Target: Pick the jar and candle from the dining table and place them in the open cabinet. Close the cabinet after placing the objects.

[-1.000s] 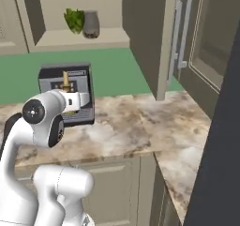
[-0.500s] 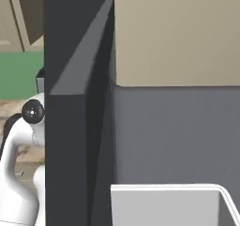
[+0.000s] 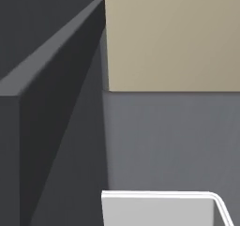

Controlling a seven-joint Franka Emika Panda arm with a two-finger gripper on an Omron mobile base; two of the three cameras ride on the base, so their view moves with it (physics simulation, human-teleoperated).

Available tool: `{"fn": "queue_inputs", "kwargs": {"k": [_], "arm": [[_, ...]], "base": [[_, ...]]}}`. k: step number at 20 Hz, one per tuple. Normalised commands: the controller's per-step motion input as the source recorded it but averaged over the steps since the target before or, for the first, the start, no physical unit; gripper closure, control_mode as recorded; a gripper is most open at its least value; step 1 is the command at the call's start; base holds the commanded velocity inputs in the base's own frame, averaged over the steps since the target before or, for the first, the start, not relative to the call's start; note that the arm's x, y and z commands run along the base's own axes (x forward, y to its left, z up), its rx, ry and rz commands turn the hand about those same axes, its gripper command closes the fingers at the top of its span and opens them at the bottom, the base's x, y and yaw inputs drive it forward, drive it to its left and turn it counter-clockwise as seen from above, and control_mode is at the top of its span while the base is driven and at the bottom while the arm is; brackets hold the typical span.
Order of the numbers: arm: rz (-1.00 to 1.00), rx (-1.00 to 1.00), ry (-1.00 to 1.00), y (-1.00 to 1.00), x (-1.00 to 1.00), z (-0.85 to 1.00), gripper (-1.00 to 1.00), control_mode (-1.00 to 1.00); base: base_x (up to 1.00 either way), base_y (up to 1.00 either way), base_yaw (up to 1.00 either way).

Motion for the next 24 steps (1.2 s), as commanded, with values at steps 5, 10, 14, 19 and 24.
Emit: {"fn": "queue_inputs", "kwargs": {"k": [5,10,14,19,24], "arm": [[0.0,0.0,0.0,0.0,0.0,0.0,1.0,1.0],[0.0,0.02,0.0,-0.04,0.0,0.03,1.0,-1.0],[0.0,0.08,-0.13,-0.3,-0.17,0.38,1.0,-1.0],[0.0,0.04,-0.15,-0.06,-0.34,0.7,1.0,-1.0],[0.0,0.0,-0.04,0.0,-0.31,0.72,1.0,-1.0]], "base": [[0.0,0.0,0.02],[0.0,-0.07,0.0],[0.0,0.0,0.0],[0.0,0.0,0.0],[0.0,0.0,0.0]]}}
